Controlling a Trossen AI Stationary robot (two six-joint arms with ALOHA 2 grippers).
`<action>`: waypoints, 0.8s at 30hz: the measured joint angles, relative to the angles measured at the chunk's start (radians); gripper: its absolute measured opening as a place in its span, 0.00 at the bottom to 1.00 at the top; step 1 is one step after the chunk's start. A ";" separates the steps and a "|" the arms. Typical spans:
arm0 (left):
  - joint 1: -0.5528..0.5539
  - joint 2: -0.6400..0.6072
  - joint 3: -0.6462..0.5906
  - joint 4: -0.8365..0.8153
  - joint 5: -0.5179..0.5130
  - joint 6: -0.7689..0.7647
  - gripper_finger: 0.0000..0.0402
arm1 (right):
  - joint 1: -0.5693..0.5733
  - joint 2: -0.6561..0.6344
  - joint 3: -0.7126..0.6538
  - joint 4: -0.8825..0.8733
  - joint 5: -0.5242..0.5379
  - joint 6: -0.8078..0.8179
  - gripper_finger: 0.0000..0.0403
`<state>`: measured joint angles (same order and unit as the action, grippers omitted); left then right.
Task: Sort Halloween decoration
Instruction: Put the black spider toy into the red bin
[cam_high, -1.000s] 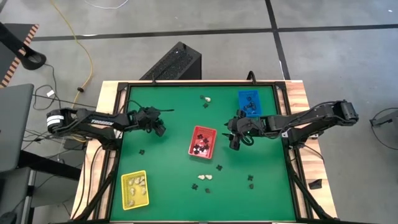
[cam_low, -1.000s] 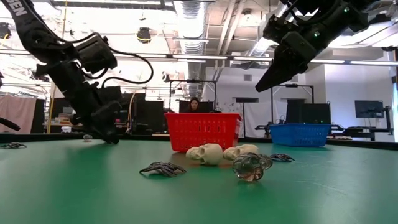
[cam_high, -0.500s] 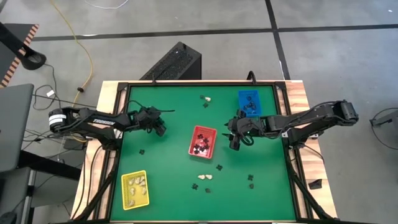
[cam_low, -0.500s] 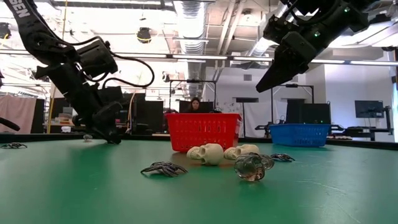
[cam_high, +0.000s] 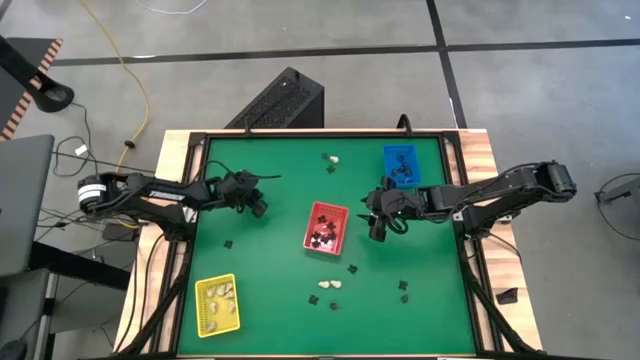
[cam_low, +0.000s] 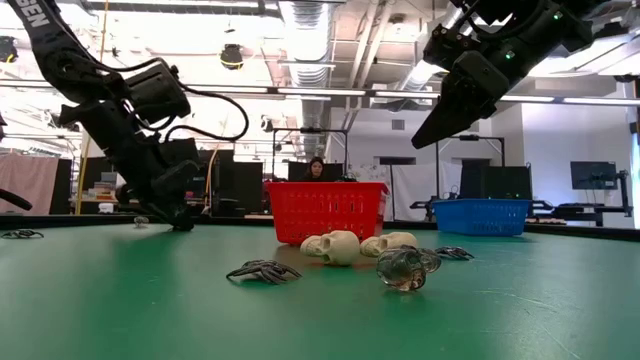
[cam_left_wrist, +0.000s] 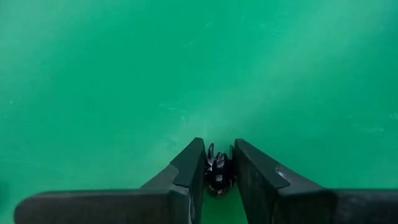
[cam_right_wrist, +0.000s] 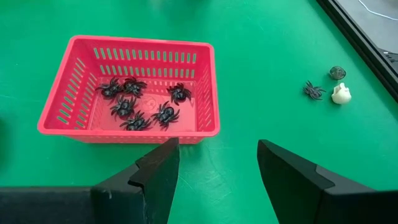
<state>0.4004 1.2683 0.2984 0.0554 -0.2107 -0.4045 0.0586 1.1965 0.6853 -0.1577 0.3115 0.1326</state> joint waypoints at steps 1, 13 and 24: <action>0.000 -0.010 0.004 -0.001 0.015 0.001 0.17 | 0.000 0.000 0.000 0.000 0.000 0.000 0.62; -0.019 -0.069 0.070 0.136 0.298 -0.032 0.15 | 0.000 0.000 0.001 -0.010 0.000 -0.001 0.62; -0.153 -0.070 0.099 0.124 0.254 0.045 0.20 | 0.000 0.000 0.001 -0.011 0.000 -0.001 0.62</action>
<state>0.2470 1.1980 0.3969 0.1797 0.0434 -0.3598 0.0586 1.1965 0.6861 -0.1692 0.3115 0.1313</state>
